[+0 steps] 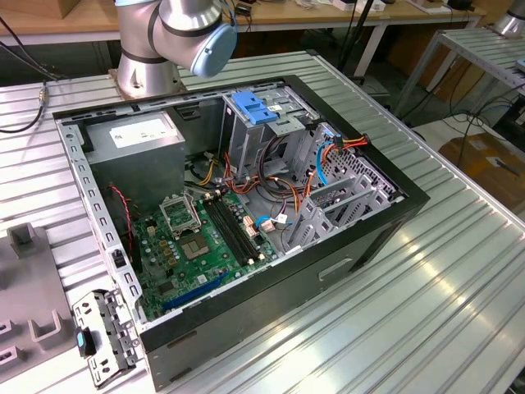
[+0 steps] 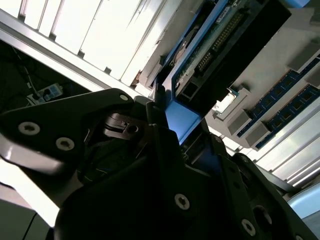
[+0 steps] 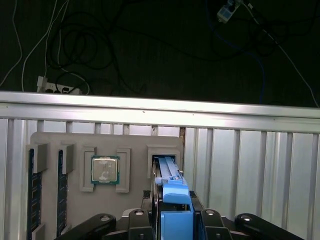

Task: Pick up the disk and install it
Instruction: 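Pick up the disk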

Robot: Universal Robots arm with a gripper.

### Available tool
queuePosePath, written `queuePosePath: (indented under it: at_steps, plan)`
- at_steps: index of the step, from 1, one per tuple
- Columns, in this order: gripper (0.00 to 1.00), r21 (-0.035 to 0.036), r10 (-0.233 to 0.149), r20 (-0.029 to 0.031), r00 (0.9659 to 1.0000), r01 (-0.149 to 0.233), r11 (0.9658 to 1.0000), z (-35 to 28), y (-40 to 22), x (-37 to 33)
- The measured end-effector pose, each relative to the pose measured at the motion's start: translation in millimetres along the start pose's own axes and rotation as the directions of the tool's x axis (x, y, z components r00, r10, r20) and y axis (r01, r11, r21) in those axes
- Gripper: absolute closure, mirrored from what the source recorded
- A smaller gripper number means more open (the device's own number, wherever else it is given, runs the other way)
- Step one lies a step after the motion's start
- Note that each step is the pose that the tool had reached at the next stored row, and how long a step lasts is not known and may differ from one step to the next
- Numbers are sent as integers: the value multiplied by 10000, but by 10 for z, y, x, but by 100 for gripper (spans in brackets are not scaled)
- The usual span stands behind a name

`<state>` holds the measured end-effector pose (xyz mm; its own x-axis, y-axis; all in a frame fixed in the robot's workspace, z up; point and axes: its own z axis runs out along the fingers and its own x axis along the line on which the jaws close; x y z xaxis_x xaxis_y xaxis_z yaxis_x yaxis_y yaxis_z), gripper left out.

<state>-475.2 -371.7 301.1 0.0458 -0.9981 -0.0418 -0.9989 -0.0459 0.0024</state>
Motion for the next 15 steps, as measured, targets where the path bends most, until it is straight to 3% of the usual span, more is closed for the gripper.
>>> queuePosePath:
  at_steps: [15]
  plan:
    - [63, 0, 0, 0, 10000, 0, 10000, 3, -10, 1]
